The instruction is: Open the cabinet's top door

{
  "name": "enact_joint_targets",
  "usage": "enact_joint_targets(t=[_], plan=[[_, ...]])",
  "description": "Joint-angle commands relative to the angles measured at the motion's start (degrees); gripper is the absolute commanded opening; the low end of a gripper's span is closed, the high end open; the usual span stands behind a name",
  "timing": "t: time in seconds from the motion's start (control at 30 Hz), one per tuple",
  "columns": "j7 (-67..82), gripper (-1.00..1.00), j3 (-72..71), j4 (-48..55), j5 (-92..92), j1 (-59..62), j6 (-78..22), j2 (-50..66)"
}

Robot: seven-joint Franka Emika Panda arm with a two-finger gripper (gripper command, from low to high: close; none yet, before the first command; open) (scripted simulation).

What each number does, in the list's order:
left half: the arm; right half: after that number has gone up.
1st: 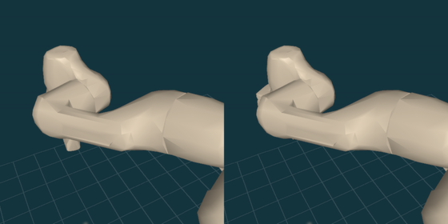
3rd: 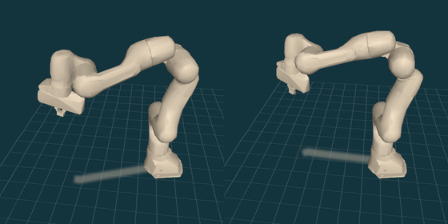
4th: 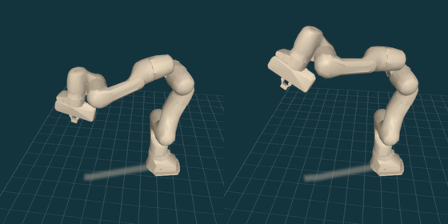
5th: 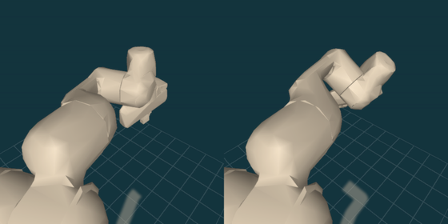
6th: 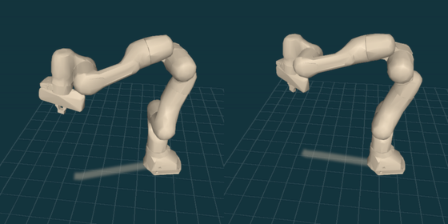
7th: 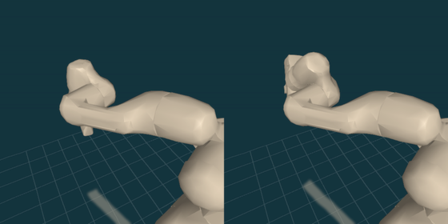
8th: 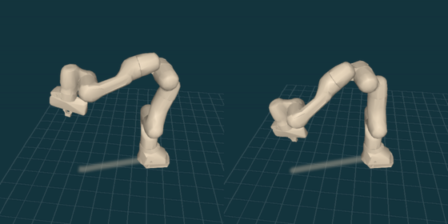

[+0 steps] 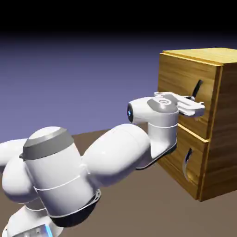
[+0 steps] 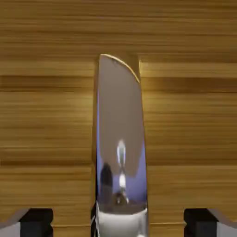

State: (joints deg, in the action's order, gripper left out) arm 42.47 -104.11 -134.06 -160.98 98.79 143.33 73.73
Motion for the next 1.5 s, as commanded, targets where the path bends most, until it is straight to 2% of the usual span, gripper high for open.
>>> enact_joint_targets(t=[0.0, 0.4, 0.77, 0.97, 1.17, 1.47], plan=[[-0.4, -1.00, -0.9, -2.1, 0.7, 1.2, -2.3, -0.2], [-5.1, -1.00, -13.7, -22.7, 10.7, 9.7, -32.1, -2.6], [-10.7, -1.00, -26.3, -30.5, 26.6, 3.6, -59.5, -7.3], [-16.5, -1.00, -31.5, -29.6, 38.5, -5.0, -74.5, -13.6], [-25.2, -1.00, -33.6, -24.1, 53.3, -16.0, -87.4, -23.6], [-37.5, -1.00, -30.2, -10.5, 74.8, -29.0, -95.2, -41.9]])
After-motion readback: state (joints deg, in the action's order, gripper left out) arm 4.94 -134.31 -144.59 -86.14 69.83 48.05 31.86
